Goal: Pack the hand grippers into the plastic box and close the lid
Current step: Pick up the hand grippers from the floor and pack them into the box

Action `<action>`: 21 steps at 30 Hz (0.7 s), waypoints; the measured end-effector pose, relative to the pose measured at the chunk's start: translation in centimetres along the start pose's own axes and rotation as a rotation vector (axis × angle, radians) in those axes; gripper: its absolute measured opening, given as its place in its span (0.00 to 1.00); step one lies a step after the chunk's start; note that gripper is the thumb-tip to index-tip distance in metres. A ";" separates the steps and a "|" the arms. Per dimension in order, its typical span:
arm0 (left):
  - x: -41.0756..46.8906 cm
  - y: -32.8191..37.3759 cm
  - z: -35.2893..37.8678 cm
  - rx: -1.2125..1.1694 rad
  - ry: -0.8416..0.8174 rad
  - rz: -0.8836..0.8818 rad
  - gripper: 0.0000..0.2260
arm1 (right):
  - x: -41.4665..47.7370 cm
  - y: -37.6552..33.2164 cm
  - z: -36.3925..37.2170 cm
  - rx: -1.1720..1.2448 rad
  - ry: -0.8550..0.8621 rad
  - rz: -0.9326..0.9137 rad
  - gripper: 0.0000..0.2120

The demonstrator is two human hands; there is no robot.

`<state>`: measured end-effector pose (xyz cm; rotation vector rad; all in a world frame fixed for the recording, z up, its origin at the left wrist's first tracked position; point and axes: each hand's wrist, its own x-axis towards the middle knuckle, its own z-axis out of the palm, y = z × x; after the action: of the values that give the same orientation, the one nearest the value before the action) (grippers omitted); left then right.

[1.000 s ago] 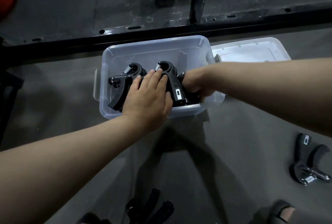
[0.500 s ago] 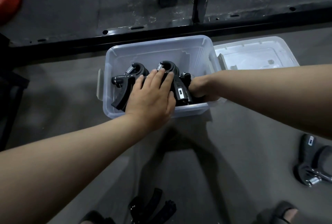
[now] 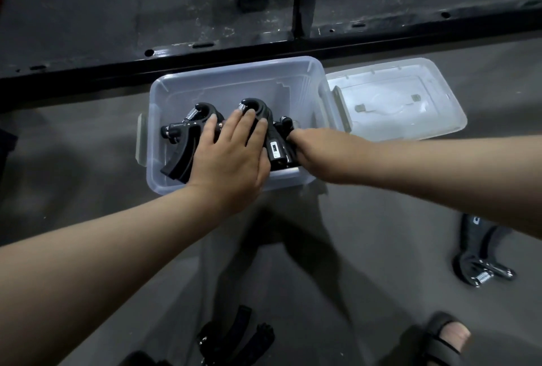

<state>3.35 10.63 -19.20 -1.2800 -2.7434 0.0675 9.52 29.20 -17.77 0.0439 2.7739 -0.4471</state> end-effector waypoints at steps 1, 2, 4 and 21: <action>0.1 0.2 -0.1 0.010 0.013 0.026 0.25 | -0.8 0.3 0.5 0.018 0.062 -0.055 0.06; 0.2 0.4 -0.2 0.009 0.027 0.042 0.24 | -1.6 0.7 1.0 0.024 0.127 -0.115 0.07; 0.7 0.9 -0.6 -0.029 0.056 0.044 0.23 | -2.8 1.6 1.6 -0.033 0.238 -0.221 0.09; 4.8 9.5 -0.5 -0.024 -0.060 0.214 0.27 | -18.2 12.3 12.3 0.184 -0.088 0.918 0.25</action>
<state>7.59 20.46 -19.17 -1.5990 -2.6516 0.0936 31.67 37.51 -26.58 1.2273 2.2801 -0.4171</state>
